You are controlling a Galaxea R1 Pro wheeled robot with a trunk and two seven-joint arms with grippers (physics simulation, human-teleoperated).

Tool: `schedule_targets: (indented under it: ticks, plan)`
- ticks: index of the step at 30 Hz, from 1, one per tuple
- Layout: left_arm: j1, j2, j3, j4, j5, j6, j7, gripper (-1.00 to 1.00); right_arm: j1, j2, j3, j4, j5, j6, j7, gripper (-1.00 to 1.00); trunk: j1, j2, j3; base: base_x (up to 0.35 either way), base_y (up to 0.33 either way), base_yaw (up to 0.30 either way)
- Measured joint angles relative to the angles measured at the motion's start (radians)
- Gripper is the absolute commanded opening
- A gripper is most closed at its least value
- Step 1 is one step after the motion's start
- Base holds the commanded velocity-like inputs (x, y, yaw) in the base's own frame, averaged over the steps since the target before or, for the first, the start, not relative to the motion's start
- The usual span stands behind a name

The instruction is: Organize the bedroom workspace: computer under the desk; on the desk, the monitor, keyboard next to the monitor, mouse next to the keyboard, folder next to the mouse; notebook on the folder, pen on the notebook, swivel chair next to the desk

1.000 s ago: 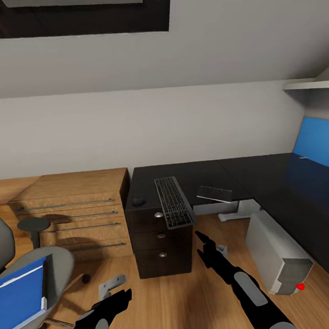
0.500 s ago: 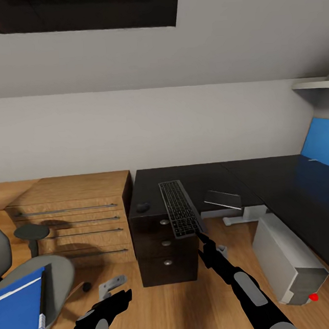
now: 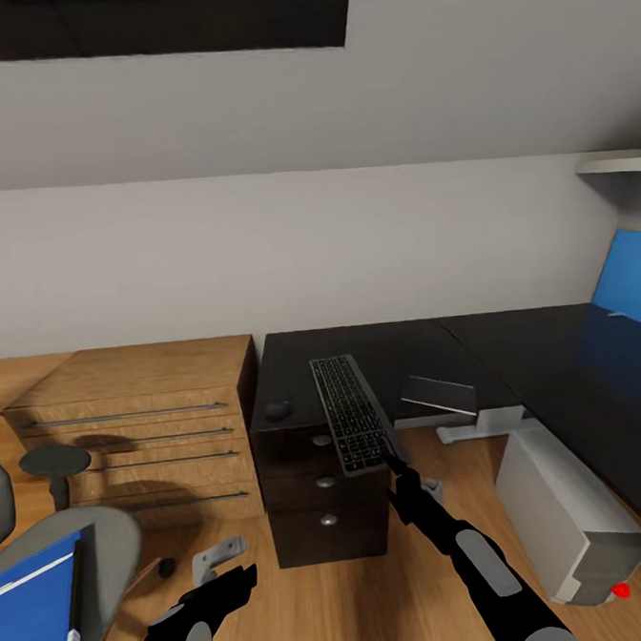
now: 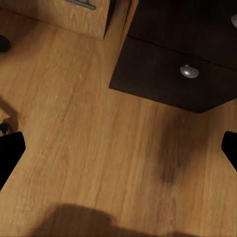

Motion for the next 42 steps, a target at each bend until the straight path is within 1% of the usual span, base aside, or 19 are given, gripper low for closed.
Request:
schedule_targets:
  ticks: [8, 13, 20, 21, 25, 26, 34, 42]
  plan:
    - [0.000, 0.000, 0.000, 0.000, 0.000, 0.001, -0.001, 1.00, 0.000, -0.001, -0.002, 0.000, 0.000, 0.000, -0.001, 1.00, 0.000, 0.000, 0.000, 0.107, 0.000, 0.000]
    - [0.000, 0.000, 0.000, 0.000, -0.001, -0.001, 0.000, 1.00, 0.000, -0.001, -0.002, 0.000, 0.000, 0.000, -0.001, 1.00, 0.000, 0.000, 0.000, 0.219, 0.000, 0.000]
    - [0.000, 0.000, 0.000, 0.000, 0.000, 0.001, 0.000, 1.00, 0.000, -0.002, -0.003, 0.000, 0.000, -0.001, -0.001, 1.00, 0.000, 0.000, 0.000, 0.041, 0.000, 0.000]
    - [0.000, 0.000, 0.000, 0.000, 0.000, 0.001, 0.000, 1.00, 0.000, -0.002, -0.003, 0.000, 0.000, -0.001, -0.001, -1.00, 0.000, 0.000, 0.000, 0.008, 0.000, 0.000]
    - [0.000, 0.000, 0.000, 0.000, 0.000, 0.001, 0.000, 1.00, 0.000, -0.002, -0.004, 0.000, 0.000, 0.000, -0.001, -1.00, 0.000, 0.000, 0.000, 0.003, 0.000, 0.000]
    - [0.000, 0.000, 0.000, 0.000, 0.000, 0.001, 0.000, 1.00, 0.000, -0.001, -0.004, -0.001, -0.006, 0.001, 0.002, -1.00, 0.000, 0.000, 0.000, 0.000, 0.000, 0.000]
    - [0.000, 0.000, 0.000, 0.000, 0.000, 0.001, -0.001, 1.00, 0.000, -0.002, -0.007, 0.000, -0.001, -0.001, 0.000, -1.00, 0.000, 0.000, 0.000, 0.000, 0.000, 0.000]
    - [0.000, 0.000, 0.000, 0.000, -0.001, 0.000, -0.001, 1.00, 0.000, -0.003, -0.007, -0.008, -0.003, -0.002, 0.003, -1.00, -0.031, 0.056, 0.025, 0.000, 0.000, 0.000]
